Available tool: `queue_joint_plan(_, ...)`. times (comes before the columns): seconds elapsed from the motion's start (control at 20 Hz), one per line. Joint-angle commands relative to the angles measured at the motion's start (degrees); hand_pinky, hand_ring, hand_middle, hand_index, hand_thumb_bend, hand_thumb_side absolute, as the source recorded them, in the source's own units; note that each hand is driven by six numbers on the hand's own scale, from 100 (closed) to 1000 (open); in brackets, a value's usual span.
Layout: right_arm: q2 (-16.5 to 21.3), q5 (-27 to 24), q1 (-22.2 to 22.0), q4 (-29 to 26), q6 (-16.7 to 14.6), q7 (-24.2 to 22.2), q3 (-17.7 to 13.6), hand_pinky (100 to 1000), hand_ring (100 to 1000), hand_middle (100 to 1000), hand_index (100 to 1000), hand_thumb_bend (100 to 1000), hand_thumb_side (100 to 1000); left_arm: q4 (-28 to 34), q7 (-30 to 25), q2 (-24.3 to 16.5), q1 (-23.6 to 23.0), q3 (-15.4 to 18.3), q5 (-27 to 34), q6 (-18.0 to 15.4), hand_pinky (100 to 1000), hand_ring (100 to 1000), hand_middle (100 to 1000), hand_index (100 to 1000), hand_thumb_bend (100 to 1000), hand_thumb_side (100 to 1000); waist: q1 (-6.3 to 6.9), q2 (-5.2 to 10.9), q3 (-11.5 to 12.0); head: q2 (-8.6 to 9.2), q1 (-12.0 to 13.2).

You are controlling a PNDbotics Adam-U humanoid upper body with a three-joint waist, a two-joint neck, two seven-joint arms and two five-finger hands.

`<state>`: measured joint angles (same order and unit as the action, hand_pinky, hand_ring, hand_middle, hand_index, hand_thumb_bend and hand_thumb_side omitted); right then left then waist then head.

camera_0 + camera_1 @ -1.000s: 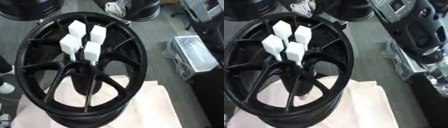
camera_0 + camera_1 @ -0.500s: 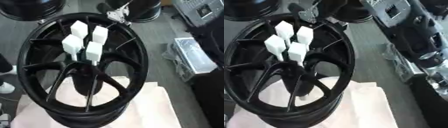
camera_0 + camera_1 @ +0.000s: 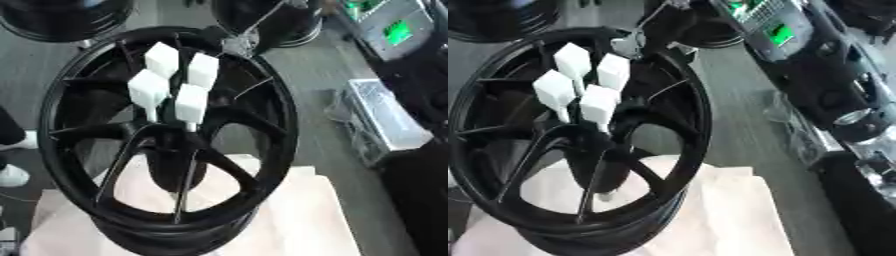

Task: Pull the pin out of the wheel hub.

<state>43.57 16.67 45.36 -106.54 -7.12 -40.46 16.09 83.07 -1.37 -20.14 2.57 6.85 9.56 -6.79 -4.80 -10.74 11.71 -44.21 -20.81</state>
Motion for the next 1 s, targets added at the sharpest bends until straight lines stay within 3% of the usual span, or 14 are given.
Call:
queue_joint_plan(0.05, 0.9, -4.1, 1.0, -0.1, 0.6, -2.3, -0.3, 746, 696, 694, 859, 100, 279, 0.3, 0.0, -1.5, 0.2, 0.1, -0.4, -0.1, 906, 971, 985, 820, 136, 950, 0.33, 1.25, 0.0, 0.09, -0.2)
queue_joint_plan(0.4, 1.2, -10.5, 1.2, -1.2, 4.8, -5.8, -0.5, 740, 687, 689, 845, 100, 269, -0.3, 0.0, -1.5, 0.1, -0.1, -0.6, -0.1, 905, 970, 984, 820, 134, 957, 0.41, 1.28, -0.1, 0.09, 0.0)
queue_joint_plan(0.7, 1.0, -11.0, 1.2, -1.4, 6.4, -6.6, -0.6, 737, 693, 694, 844, 100, 268, -1.1, 0.0, -1.5, -0.5, -0.2, -0.9, -0.2, 904, 970, 983, 820, 134, 964, 0.64, 1.65, -1.0, 0.09, 1.6)
queue_joint_plan(1.0, 0.9, -10.4, 1.0, -1.0, 6.8, -7.2, -0.6, 737, 703, 704, 851, 100, 266, -1.5, 0.1, -1.5, -0.6, -0.3, -1.2, -0.3, 904, 969, 982, 820, 134, 969, 0.49, 1.73, -1.3, 0.09, 1.5)
